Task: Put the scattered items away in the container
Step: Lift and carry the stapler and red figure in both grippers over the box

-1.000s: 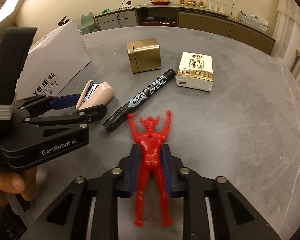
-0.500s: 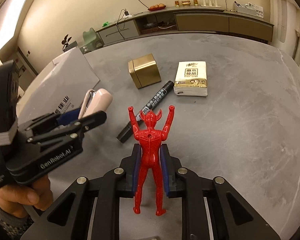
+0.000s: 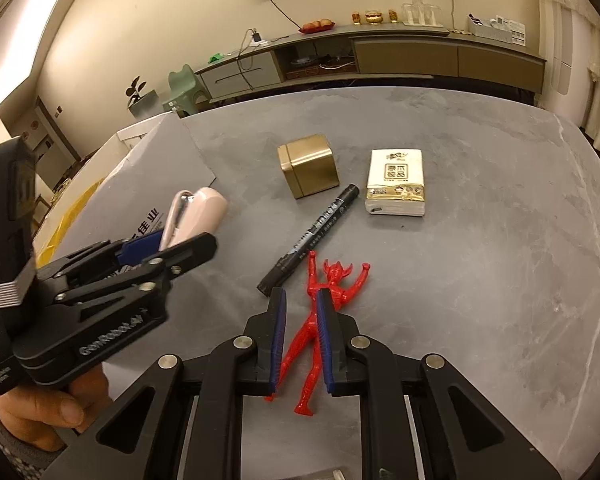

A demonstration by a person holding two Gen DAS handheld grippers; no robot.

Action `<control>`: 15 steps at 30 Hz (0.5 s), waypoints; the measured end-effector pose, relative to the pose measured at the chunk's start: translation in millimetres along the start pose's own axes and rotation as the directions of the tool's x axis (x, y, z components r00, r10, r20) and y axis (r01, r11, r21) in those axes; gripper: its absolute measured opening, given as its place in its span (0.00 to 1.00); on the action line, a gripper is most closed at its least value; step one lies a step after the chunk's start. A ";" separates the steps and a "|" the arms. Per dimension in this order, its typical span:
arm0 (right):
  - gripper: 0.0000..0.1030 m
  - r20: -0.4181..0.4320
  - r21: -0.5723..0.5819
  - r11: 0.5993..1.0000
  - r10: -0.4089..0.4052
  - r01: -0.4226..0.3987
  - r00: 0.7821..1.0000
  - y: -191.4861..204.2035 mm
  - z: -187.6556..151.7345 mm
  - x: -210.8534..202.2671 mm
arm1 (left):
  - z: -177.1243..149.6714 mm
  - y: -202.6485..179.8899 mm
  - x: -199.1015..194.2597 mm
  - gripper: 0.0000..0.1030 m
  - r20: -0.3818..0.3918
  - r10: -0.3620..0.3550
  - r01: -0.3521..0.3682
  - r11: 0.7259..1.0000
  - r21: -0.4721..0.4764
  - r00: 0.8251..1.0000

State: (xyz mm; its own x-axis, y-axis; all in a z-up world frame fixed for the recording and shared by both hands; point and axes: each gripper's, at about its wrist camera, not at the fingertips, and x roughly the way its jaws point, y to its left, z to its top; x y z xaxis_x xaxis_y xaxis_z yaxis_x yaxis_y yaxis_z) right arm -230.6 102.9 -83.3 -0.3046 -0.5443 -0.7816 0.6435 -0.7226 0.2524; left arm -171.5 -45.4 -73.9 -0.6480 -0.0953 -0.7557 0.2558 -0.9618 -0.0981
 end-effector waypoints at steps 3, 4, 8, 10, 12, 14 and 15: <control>0.23 -0.033 0.007 1.000 -0.024 0.024 0.999 -6.3 -1.5 11.3 | 0.8 1.8 -7.1 0.38 0.012 -0.007 0.008 1.000 -0.009 1.000; 0.25 -0.046 0.003 1.000 -0.031 0.031 0.998 -7.0 -2.5 16.1 | 1.4 2.6 -9.7 0.38 0.016 -0.010 0.010 1.000 -0.013 1.000; 0.32 -0.095 -0.040 0.997 -0.066 0.062 0.993 -2.5 -8.7 41.9 | 1.7 6.4 -16.9 0.38 0.029 -0.016 0.017 0.999 -0.027 0.999; 0.35 -0.094 -0.057 0.997 -0.060 0.055 0.994 1.1 -10.1 48.8 | 1.1 8.5 -19.2 0.38 0.031 -0.019 0.020 0.999 -0.034 0.999; 0.24 -0.093 -0.117 0.989 -0.106 0.095 0.990 9.6 -11.1 53.4 | 1.1 9.4 -19.7 0.38 0.028 -0.023 0.024 0.999 -0.038 0.999; 0.22 -0.094 -0.126 0.989 -0.094 0.082 0.991 13.3 -10.7 50.9 | 1.3 9.7 -19.6 0.38 0.027 -0.028 0.029 0.999 -0.041 0.999; 0.21 -0.088 -0.117 0.991 -0.081 0.071 0.993 13.1 -10.3 47.5 | 1.4 10.5 -20.4 0.38 0.028 -0.030 0.031 0.999 -0.042 0.999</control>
State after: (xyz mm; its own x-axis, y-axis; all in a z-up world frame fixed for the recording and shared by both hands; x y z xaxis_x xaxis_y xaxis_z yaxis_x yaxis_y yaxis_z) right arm -229.4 71.9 -123.0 -0.2934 -0.4442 -0.8465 0.6978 -0.7048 0.1280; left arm -156.6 -53.8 -58.6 -0.6752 -0.0732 -0.7340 0.2652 -0.9526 -0.1489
